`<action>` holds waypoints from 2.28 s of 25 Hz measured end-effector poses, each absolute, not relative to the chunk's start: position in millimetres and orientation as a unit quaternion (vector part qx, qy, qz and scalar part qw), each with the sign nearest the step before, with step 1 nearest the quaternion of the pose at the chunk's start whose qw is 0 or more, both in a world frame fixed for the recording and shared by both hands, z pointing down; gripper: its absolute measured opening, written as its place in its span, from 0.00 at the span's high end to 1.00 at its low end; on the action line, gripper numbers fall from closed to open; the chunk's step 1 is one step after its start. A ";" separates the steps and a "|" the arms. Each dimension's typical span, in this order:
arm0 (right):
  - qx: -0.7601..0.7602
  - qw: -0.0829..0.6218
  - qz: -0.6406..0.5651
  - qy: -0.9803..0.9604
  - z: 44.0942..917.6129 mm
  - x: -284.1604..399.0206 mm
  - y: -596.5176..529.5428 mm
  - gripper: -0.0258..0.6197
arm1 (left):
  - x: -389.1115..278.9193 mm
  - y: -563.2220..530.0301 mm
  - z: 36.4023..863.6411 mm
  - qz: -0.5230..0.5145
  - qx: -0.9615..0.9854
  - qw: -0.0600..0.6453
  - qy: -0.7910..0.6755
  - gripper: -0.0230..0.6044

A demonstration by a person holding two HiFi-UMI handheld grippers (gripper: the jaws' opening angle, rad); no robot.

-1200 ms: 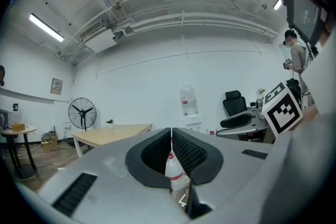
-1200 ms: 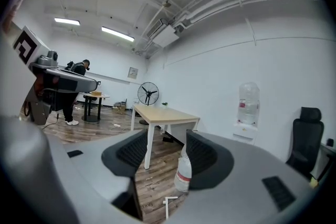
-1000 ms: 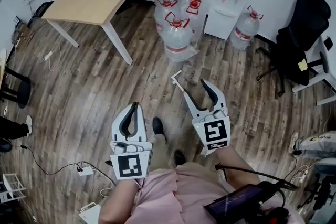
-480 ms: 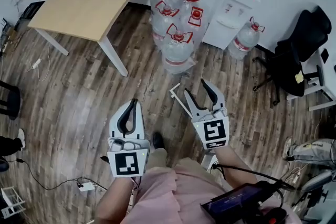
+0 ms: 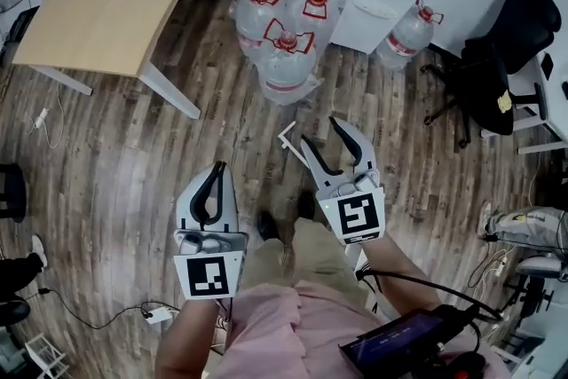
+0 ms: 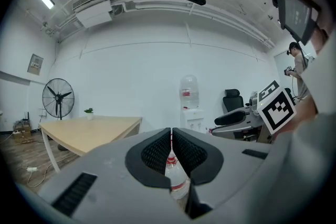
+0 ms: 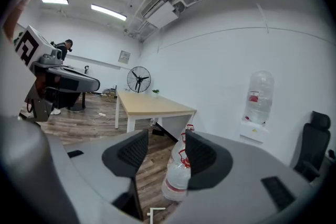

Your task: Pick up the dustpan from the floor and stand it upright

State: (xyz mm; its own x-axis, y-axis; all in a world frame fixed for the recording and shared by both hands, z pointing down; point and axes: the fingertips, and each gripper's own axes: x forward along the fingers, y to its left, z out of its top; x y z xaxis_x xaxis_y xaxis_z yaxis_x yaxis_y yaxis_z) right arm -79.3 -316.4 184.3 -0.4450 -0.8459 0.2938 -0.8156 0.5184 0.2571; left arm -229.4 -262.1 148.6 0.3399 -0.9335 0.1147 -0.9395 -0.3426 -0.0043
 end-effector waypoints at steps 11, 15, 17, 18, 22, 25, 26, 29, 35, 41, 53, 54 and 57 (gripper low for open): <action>0.439 0.256 0.007 -0.861 313.8 -70.6 -358.4 0.62 | -216.7 -312.6 241.1 0.085 0.804 0.082 -0.583 0.93; 0.417 0.277 0.032 -0.865 363.5 -57.8 -360.9 0.62 | -206.2 -319.5 273.0 0.095 0.802 0.090 -0.583 0.93; 0.413 0.288 0.039 -0.863 390.6 -50.2 -365.0 0.62 | -201.5 -326.6 289.4 0.098 0.803 0.085 -0.581 0.93; 0.413 0.293 0.045 -0.861 404.4 -47.2 -368.1 0.62 | -199.8 -330.4 299.0 0.103 0.803 0.085 -0.581 0.93; 0.411 0.311 0.070 -0.854 459.7 -39.8 -375.2 0.62 | -191.7 -335.9 343.4 0.132 0.801 0.099 -0.575 0.93; 0.402 0.325 0.080 -0.852 500.4 -36.9 -380.1 0.62 | -184.8 -338.9 375.2 0.152 0.809 0.098 -0.559 0.93; 0.398 0.330 0.082 -0.852 512.8 -36.3 -381.9 0.62 | -183.0 -340.6 384.8 0.157 0.811 0.099 -0.555 0.93; 0.389 0.337 0.088 -0.853 544.1 -34.2 -388.0 0.62 | -177.4 -347.0 409.7 0.165 0.813 0.101 -0.549 0.93; 0.386 0.347 0.096 -0.849 599.7 -29.5 -400.2 0.62 | -171.1 -358.6 461.5 0.159 0.816 0.109 -0.545 0.93; 0.366 0.369 0.097 -0.849 647.9 -30.3 -399.6 0.63 | -174.9 -364.5 497.6 0.159 0.806 0.120 -0.558 0.93; 0.337 0.402 0.112 -0.844 736.6 -32.8 -392.6 0.63 | -187.6 -370.5 562.1 0.173 0.801 0.115 -0.561 0.93; 0.335 0.404 0.112 -0.844 742.7 -33.6 -392.4 0.63 | -190.1 -369.9 568.7 0.176 0.800 0.116 -0.561 0.93; 0.333 0.410 0.112 -0.842 761.7 -34.2 -392.7 0.63 | -196.9 -367.2 589.4 0.180 0.797 0.122 -0.564 0.93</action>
State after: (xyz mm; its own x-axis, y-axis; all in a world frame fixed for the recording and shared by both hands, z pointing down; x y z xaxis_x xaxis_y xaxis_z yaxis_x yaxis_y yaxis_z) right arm -34.2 -392.7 761.7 -0.4434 -0.4685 0.7642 -0.6517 0.7538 0.0840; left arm -196.9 -367.2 589.4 0.2993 -0.8541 0.4253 -0.9423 -0.3346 -0.0088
